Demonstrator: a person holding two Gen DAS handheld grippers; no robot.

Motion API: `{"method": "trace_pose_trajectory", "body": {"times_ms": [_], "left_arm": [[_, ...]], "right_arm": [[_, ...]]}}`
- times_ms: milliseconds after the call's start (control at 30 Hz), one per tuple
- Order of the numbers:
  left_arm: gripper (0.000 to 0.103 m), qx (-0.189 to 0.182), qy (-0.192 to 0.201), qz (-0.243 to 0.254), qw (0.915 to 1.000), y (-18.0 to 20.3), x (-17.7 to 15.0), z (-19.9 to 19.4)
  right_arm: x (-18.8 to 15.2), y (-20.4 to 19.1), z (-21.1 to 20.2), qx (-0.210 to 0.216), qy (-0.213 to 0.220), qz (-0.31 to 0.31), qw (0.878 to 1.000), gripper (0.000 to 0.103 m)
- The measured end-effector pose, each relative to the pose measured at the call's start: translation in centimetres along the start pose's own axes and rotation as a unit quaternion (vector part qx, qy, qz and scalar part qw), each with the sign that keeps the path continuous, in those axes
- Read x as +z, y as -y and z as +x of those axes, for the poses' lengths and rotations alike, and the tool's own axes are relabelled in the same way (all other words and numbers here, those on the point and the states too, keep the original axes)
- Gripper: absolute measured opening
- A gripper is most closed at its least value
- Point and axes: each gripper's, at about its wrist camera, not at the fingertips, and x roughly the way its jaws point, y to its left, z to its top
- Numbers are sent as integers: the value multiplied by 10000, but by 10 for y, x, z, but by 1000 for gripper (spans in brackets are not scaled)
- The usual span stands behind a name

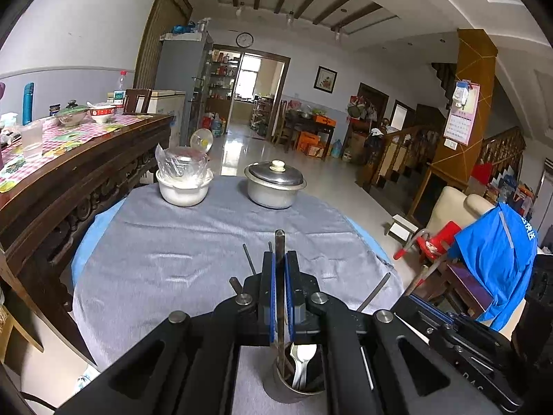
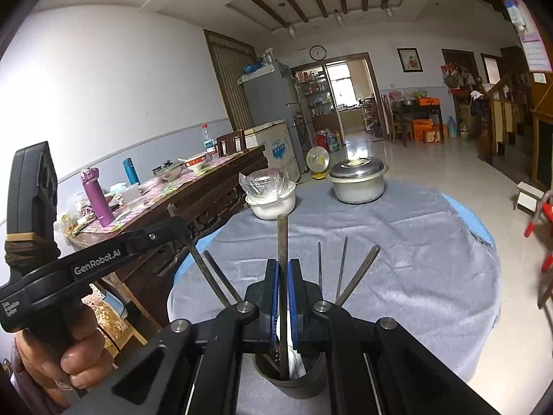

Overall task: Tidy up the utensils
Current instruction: 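Open both tools to drop the chopsticks into the holder cup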

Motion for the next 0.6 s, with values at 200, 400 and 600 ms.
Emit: {"method": "trace_pose_trajectory", "body": {"times_ms": [200, 400, 600], "left_arm": [[5, -2, -38, 95, 9999, 2, 1, -3], [40, -26, 97, 67, 9999, 1, 1, -11], [57, 219, 229, 108, 9994, -5, 1, -18]], "right_arm": [[-1, 1, -1, 215, -22, 232, 9995, 7], [2, 5, -10, 331, 223, 458, 9982, 13], [3, 22, -23, 139, 514, 786, 9955, 14]]}}
